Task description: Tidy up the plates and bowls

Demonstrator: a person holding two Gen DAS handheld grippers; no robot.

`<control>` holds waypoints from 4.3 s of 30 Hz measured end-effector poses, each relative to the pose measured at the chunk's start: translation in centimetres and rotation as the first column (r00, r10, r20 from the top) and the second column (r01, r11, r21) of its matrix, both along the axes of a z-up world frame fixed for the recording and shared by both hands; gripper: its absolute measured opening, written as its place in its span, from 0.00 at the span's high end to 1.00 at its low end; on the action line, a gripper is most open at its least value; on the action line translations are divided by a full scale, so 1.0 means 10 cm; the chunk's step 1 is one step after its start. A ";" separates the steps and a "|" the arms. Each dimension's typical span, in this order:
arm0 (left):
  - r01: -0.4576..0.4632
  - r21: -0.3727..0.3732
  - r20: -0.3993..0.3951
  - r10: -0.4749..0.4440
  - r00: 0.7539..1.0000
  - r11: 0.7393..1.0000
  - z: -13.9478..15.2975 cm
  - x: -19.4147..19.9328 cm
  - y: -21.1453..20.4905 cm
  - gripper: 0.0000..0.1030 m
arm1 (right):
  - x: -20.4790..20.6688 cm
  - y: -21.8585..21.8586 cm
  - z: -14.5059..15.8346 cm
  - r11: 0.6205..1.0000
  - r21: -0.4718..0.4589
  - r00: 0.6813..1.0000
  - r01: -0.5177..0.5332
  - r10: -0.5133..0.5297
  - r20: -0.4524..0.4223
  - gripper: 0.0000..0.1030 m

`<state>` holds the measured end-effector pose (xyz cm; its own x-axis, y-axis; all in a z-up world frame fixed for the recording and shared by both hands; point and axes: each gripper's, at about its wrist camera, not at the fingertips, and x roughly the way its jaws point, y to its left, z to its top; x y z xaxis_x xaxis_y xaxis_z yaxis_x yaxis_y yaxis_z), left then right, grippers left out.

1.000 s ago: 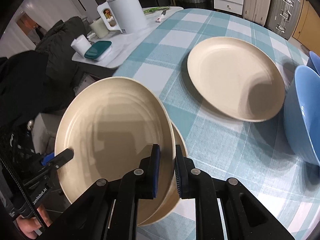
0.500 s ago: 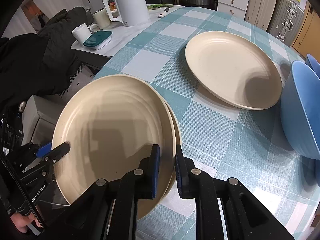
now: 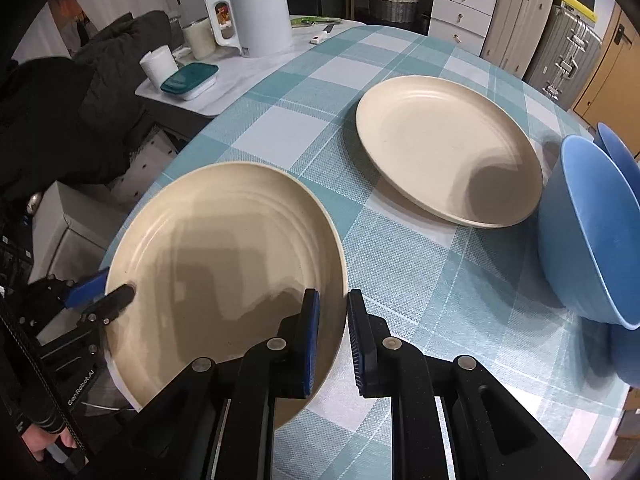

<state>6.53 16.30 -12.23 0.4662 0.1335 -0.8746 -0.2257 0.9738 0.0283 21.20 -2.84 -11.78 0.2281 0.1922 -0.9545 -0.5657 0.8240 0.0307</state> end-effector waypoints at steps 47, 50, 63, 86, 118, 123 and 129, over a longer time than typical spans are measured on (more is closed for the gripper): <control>0.220 0.008 0.482 -0.197 0.854 0.975 1.28 -0.64 -1.75 0.02 | -2.02 -2.44 1.44 0.822 0.488 0.698 0.294 -0.534 0.478 0.01; 0.235 0.013 0.469 -0.214 0.857 0.972 1.21 -0.63 -1.84 0.02 | -2.01 -2.53 1.35 0.811 0.494 0.707 0.315 -0.547 0.448 0.01; 0.193 0.024 0.464 -0.182 0.867 0.981 1.16 -0.65 -1.83 0.02 | -2.14 -2.39 1.32 0.833 0.504 0.656 0.229 -0.515 0.552 0.01; 0.194 0.054 0.446 -0.198 0.873 0.979 1.12 -0.70 -1.90 0.02 | -2.18 -2.27 1.32 0.846 0.457 0.684 0.274 -0.505 0.526 0.01; 0.185 0.101 0.372 -0.210 0.904 0.978 1.04 -0.51 -1.93 0.02 | -2.23 -2.14 1.33 0.869 0.465 0.656 0.170 -0.452 0.604 0.01; 0.192 0.086 0.340 -0.210 0.917 0.978 0.94 -0.32 -1.91 0.02 | -2.03 -2.16 1.22 0.865 0.470 0.694 0.177 -0.449 0.564 0.01; 0.191 0.062 0.294 -0.201 0.935 0.980 0.81 -0.08 -1.85 0.02 | -1.74 -2.21 1.07 0.859 0.452 0.687 0.241 -0.480 0.545 0.01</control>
